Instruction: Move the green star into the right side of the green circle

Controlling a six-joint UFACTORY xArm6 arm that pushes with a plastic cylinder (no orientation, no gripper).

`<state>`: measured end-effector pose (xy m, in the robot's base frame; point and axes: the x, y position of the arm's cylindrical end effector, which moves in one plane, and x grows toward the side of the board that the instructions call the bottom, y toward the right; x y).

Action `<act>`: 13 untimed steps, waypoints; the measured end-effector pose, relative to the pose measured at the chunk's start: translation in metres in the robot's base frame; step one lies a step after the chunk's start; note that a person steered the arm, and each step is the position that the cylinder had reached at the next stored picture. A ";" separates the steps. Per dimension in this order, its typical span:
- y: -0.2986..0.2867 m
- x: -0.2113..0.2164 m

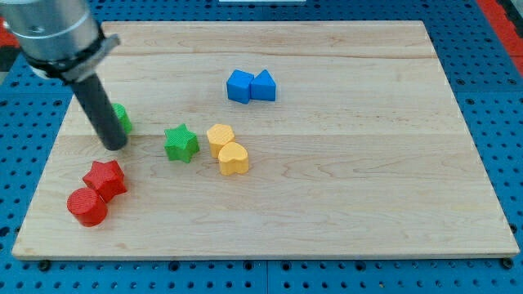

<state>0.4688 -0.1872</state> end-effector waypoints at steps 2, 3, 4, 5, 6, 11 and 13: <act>0.055 0.016; 0.064 0.057; 0.089 0.063; 0.101 0.043; 0.107 0.031; 0.082 -0.028; 0.102 -0.052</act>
<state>0.4163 -0.0853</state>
